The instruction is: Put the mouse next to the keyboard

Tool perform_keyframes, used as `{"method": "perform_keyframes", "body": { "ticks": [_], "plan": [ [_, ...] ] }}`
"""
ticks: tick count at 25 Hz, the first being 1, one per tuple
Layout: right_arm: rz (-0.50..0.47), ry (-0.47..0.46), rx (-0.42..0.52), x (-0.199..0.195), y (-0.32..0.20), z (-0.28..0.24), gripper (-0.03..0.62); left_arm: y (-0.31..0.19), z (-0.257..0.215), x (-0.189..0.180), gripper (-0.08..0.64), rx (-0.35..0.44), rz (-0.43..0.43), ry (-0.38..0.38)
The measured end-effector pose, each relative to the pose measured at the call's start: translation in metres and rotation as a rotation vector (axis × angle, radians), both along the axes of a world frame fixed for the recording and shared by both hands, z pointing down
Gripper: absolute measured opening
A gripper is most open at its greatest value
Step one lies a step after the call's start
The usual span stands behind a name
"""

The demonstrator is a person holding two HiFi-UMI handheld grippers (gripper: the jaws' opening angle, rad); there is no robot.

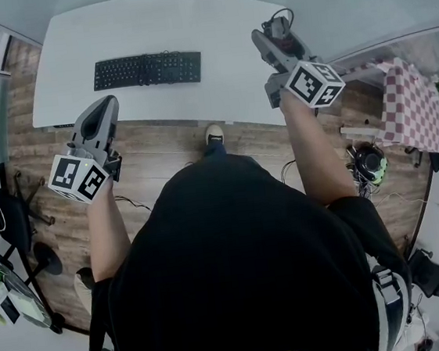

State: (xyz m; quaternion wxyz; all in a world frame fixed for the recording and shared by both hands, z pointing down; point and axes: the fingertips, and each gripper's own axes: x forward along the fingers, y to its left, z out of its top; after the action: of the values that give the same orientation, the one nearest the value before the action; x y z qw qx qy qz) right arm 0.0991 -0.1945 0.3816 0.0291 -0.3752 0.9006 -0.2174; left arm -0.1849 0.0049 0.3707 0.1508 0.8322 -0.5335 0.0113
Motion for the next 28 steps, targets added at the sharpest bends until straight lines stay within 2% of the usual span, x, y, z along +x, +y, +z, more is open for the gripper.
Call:
{"method": "perform_keyframes", "body": {
  "ticks": [7,28],
  "plan": [
    [-0.007,0.001,-0.007,-0.011,-0.007,0.001,0.402,-0.009,0.003,-0.008,0.021,-0.007,0.007,0.003],
    [-0.02,0.007,-0.031,-0.01,-0.058,0.014,0.402,-0.056,0.011,-0.005,0.021,-0.035,-0.002,0.01]
  ]
}}
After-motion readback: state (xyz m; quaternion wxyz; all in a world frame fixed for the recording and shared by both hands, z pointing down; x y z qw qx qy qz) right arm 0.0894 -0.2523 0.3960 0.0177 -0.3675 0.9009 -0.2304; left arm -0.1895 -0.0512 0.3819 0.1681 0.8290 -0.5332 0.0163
